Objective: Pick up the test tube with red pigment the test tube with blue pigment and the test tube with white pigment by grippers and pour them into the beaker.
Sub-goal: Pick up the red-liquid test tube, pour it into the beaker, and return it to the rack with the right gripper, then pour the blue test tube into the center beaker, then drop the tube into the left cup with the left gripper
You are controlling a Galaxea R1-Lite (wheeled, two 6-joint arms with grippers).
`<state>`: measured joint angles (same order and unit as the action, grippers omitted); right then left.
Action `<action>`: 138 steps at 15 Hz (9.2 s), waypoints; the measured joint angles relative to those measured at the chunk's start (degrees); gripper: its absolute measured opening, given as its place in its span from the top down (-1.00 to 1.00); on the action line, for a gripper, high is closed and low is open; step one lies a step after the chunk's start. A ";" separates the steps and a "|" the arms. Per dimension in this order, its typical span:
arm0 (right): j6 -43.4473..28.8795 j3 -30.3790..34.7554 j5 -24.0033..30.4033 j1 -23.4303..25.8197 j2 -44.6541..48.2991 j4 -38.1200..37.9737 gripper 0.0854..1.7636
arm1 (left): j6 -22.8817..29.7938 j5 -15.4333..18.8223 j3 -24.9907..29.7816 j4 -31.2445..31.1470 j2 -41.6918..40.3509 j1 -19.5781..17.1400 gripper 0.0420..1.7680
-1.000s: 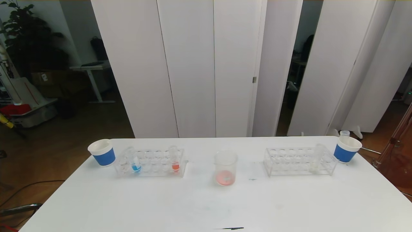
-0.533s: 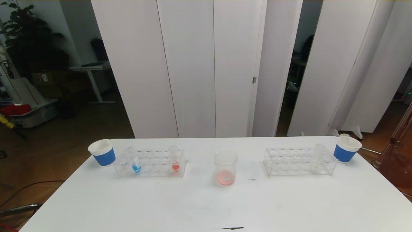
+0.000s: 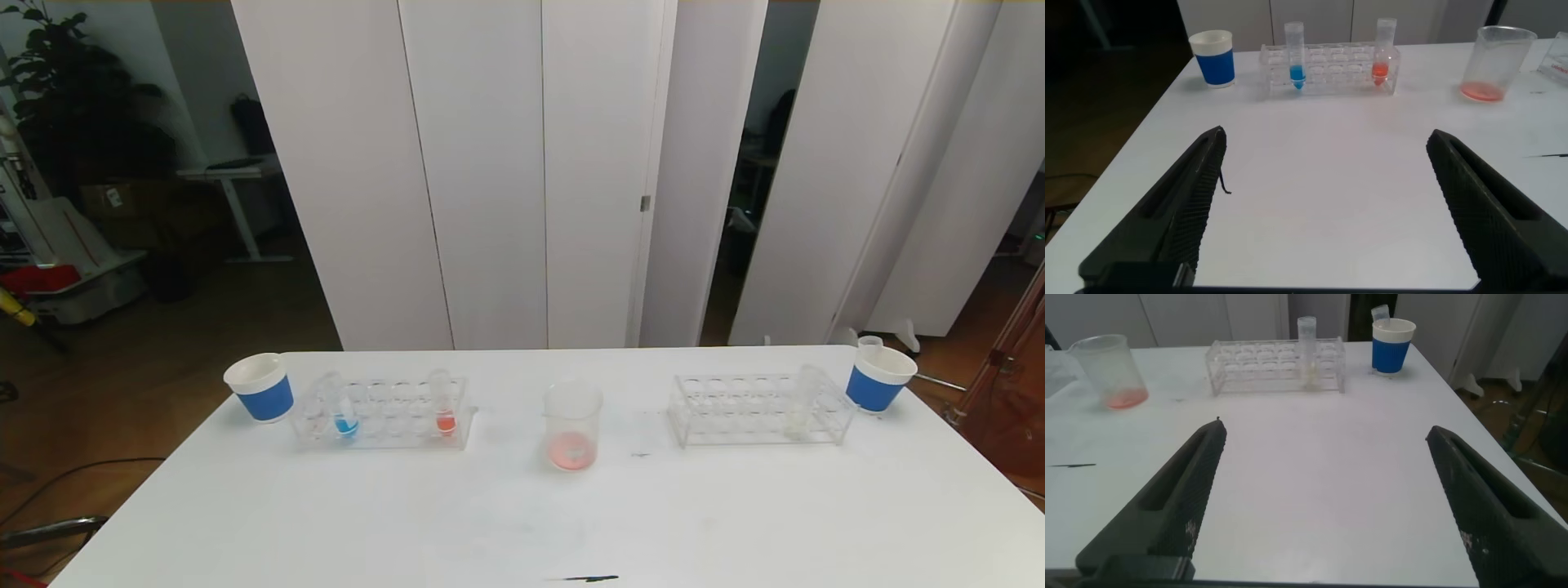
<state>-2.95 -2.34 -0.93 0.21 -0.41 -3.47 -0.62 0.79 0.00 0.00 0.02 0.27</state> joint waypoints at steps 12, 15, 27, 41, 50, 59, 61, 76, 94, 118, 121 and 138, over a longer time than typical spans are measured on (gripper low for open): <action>2.93 0.39 1.08 -0.13 0.49 -0.88 -0.98 | 0.10 0.00 0.00 0.00 0.00 0.00 -0.98; 2.93 0.39 1.08 -0.11 0.49 -0.90 -0.98 | 0.07 0.00 0.00 0.00 0.00 0.00 -0.98; 2.93 0.39 1.08 -0.11 0.49 -0.90 -0.98 | 0.11 0.00 -0.02 0.00 0.00 0.00 -0.98; 2.90 0.39 1.08 -0.11 0.49 -0.93 -0.98 | 0.02 -2.68 -12.76 -3.47 2.62 0.00 -0.98; 2.90 0.41 1.08 -0.11 0.49 -0.90 -0.98 | 0.67 -4.01 -36.33 1.05 30.84 0.11 -0.98; 2.90 0.39 1.08 -0.11 0.49 -0.88 -0.98 | 3.38 -3.88 -40.09 18.79 63.45 0.06 -0.98; 2.90 0.41 1.08 -0.11 0.49 -0.88 -0.98 | 3.62 -3.90 -38.25 23.83 68.69 0.15 -0.98; 2.90 0.41 1.06 -0.11 0.49 -0.90 -0.98 | 7.09 -3.84 -20.18 62.21 98.77 2.95 -0.98; 2.93 0.39 1.08 -0.11 0.49 -0.90 -0.98 | 8.11 -8.92 -31.24 77.59 123.16 1.55 -0.98; 2.90 0.39 1.08 -0.10 0.49 -0.88 -0.98 | 8.23 -8.45 -35.55 76.62 127.38 -0.29 0.38; 2.95 0.39 1.08 -0.13 0.49 -0.88 -0.98 | 8.19 -8.47 -35.58 76.37 127.01 -0.11 0.38; 2.88 0.39 1.08 -0.11 0.49 -0.90 -0.98 | 4.08 -8.73 -39.55 62.15 113.68 2.76 0.38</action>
<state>-0.07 -1.95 0.16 0.10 0.07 -4.38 3.46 -7.94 -39.55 62.15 113.70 3.02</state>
